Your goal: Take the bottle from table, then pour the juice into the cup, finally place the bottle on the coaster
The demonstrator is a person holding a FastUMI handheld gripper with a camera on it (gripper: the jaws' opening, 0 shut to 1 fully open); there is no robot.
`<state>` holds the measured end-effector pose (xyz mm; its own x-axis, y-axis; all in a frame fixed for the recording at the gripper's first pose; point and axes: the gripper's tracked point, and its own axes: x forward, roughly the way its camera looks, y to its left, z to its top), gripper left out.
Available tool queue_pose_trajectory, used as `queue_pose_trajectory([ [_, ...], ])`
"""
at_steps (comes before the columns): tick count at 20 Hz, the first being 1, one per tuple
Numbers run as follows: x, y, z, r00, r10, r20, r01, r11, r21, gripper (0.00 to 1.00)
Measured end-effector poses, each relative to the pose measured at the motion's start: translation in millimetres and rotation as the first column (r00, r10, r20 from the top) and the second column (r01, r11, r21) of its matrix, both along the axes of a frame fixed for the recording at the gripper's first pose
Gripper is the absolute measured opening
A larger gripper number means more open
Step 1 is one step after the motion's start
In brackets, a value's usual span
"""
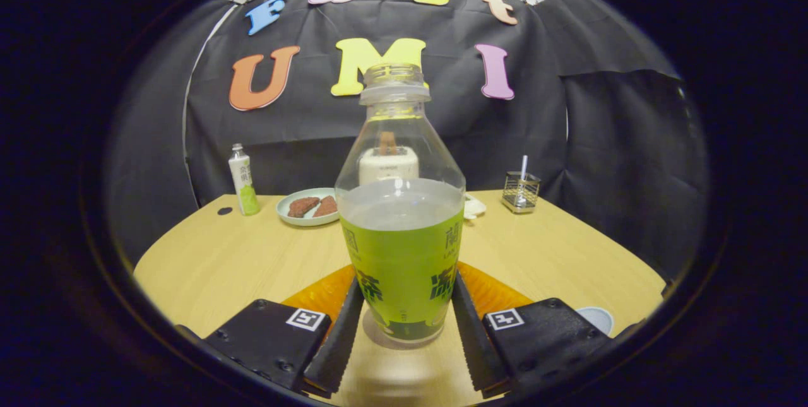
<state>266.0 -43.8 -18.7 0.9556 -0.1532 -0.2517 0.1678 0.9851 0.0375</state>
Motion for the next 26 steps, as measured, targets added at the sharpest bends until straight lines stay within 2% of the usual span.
queue_pose_trajectory([
  [7,21,0,-20,0.999,0.030,-0.036,-0.030,1.000,0.005,0.80],
  [15,24,-4,-34,0.997,0.036,-0.074,-0.034,0.999,0.029,0.82],
  [20,20,-7,-33,0.995,0.044,-0.085,-0.045,0.999,-0.004,0.84],
  [24,12,-8,-24,0.996,0.055,-0.066,-0.057,0.998,-0.027,0.96],
  [26,7,-6,-20,0.997,0.062,-0.049,-0.063,0.998,-0.022,0.97],
])
